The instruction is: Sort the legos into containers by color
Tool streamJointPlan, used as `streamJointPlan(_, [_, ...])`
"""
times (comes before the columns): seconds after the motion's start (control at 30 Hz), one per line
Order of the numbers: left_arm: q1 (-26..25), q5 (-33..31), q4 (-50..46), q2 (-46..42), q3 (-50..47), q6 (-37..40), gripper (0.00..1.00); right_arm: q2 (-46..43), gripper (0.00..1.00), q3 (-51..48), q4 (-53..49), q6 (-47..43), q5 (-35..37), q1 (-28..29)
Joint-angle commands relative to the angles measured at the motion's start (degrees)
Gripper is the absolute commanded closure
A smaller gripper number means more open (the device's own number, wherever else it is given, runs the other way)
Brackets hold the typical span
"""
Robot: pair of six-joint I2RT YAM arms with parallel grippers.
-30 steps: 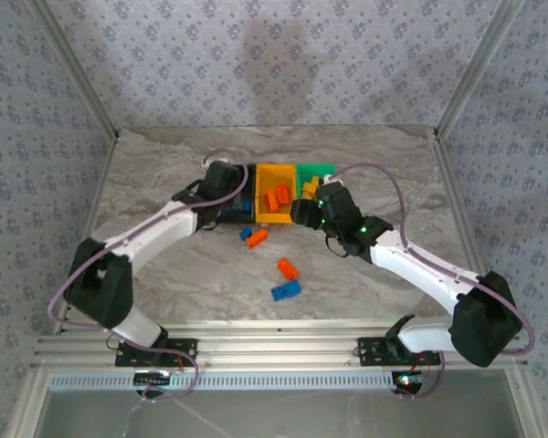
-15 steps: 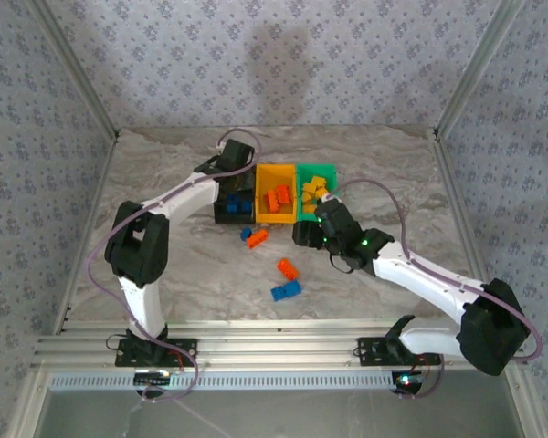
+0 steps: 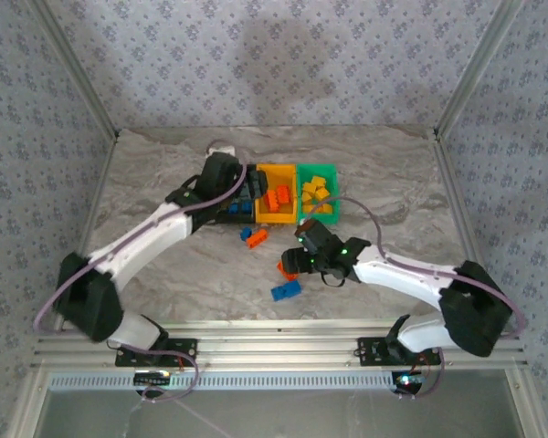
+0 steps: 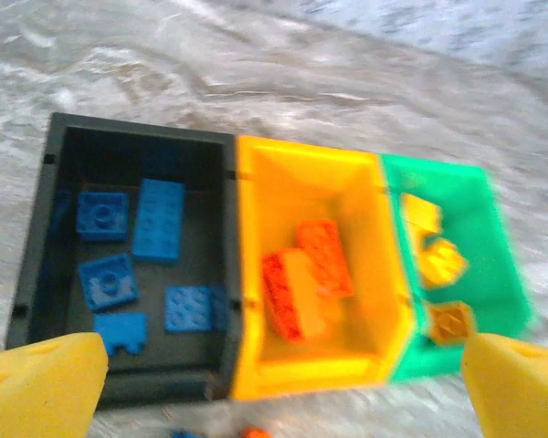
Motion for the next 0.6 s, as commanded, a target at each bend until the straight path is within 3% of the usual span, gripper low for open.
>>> streamJointPlan(0.0, [-3.2,0.3,0.8,-7.6,-6.2,-2.2,0.0,4.6,0.23,3.5,0.2,-3.0,-1.3,1.1])
streamJointPlan(0.2, [-9.6,-5.3,-5.3,-23.6,-19.3,-7.0,0.0,12.1,0.25,7.0,-1.5,-3.9,0.0,1.8])
streamJointPlan(0.37, [-9.9,-6.5,-8.6,-32.9,-29.4,-13.1,0.0,16.6,0.3,9.1,-3.8,-4.2,0.7,2.5])
streamJointPlan(0.57, [-9.9,-6.9,-11.1,-37.6,-35.9,-15.9,0.01,18.4,0.46,9.5,-4.3,-3.8,1.2,3.2])
